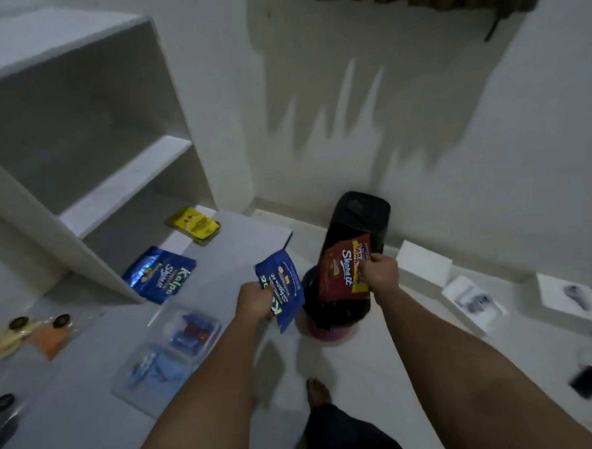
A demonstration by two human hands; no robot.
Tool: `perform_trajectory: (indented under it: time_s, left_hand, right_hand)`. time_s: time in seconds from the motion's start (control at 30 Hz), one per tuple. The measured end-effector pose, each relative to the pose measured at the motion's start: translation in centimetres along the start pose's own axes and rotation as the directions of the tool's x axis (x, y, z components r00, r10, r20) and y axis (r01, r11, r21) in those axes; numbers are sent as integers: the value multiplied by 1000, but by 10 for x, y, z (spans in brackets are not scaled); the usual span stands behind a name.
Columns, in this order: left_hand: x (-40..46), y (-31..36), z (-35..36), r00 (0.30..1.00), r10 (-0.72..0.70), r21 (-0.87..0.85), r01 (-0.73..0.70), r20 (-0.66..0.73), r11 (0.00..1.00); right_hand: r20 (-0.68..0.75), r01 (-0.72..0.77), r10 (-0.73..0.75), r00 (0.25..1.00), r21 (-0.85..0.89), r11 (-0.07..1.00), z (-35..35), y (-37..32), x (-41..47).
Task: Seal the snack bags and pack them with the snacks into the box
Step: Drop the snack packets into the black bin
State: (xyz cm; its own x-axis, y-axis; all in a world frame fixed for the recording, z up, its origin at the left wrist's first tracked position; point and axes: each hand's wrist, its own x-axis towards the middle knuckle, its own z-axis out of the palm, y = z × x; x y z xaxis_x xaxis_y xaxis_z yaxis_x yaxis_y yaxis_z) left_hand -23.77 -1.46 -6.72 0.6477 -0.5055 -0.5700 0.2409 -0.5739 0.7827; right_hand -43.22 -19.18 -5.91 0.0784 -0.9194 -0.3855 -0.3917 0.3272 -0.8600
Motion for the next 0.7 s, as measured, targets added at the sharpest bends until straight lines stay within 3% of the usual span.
perform_trajectory:
  time_s: [0.1, 0.27, 0.47, 0.57, 0.7]
  left_hand:
    - [8, -25, 20, 1000, -21, 100, 18, 24, 995]
    - [51, -63, 52, 978, -179, 94, 169, 108, 981]
    - [81, -9, 99, 941, -314, 49, 310, 129, 949]
    - [115, 10, 125, 953, -285, 124, 272, 100, 954]
    - [159, 18, 156, 932, -324, 150, 301, 162, 942]
  right_hand:
    - [2, -68, 68, 998, -70, 995, -19, 40, 6]
    - [-15, -147, 146, 989, -177, 973, -27, 77, 25]
    - [43, -190, 210, 977, -277, 942, -11, 76, 92]
    - [76, -201, 236, 969, -313, 928, 1, 68, 136]
    - [106, -212, 262, 959, -346, 914, 19, 57, 186]
